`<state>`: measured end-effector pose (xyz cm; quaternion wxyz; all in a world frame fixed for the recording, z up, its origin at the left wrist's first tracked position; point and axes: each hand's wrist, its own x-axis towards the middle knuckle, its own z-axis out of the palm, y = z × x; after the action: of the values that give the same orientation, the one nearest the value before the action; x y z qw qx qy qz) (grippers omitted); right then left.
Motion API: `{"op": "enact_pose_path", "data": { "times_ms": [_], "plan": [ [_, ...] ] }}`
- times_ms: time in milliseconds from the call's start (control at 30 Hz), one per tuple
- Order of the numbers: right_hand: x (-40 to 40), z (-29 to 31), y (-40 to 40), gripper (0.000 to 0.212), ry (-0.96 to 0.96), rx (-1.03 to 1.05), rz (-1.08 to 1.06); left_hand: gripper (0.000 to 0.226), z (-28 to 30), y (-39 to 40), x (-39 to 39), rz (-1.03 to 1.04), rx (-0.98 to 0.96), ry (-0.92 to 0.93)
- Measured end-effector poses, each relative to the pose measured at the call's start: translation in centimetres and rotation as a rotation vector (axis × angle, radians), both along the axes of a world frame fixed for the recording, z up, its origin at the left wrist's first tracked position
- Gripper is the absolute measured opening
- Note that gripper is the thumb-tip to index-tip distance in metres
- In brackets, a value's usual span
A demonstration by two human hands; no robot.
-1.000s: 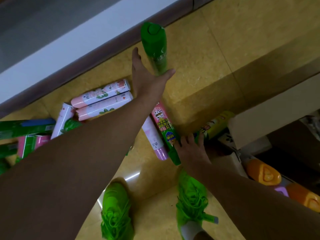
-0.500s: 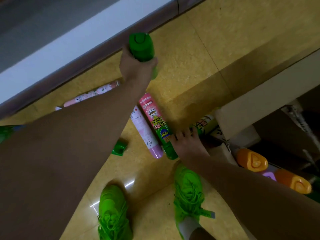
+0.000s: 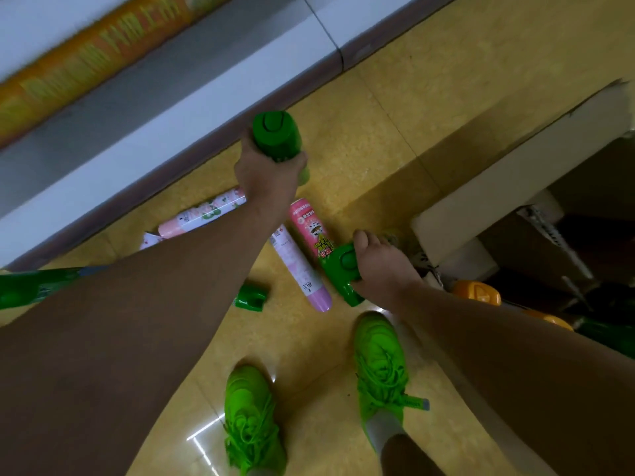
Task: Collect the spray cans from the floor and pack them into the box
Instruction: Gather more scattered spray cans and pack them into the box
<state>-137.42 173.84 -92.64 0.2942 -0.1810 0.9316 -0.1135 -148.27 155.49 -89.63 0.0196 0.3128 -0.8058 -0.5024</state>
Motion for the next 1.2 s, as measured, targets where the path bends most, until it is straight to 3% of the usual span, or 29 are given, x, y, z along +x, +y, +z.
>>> {"op": "enact_pose_path", "data": {
  "times_ms": [200, 433, 633, 1000, 1200],
  "plan": [
    [0.1, 7.8, -1.5, 0.069, -0.016, -0.239, -0.353, 0.066, 7.3, -1.1, 1.3, -0.074, -0.045, 0.004],
    [0.5, 17.3, -1.1, 0.076, 0.001, -0.338, -0.69, 0.063, 16.3, 0.0, 3.4, -0.21, -0.065, 0.011],
    [1.8, 25.9, 2.4, 0.064, 0.096, -0.403, -0.981, 0.064, 24.4, 3.6, 4.3, -0.46, -0.082, -0.01],
    [7.5, 37.5, 15.3, 0.074, 0.331, -0.481, -1.445, 0.071, 35.3, 18.8, 6.4, -0.947, -0.101, 0.018],
    [10.7, 40.9, 24.2, 0.066, 0.438, -0.46, -1.636, 0.068, 38.6, 29.2, 7.9, -1.121, -0.088, 0.074]
  ]
}}
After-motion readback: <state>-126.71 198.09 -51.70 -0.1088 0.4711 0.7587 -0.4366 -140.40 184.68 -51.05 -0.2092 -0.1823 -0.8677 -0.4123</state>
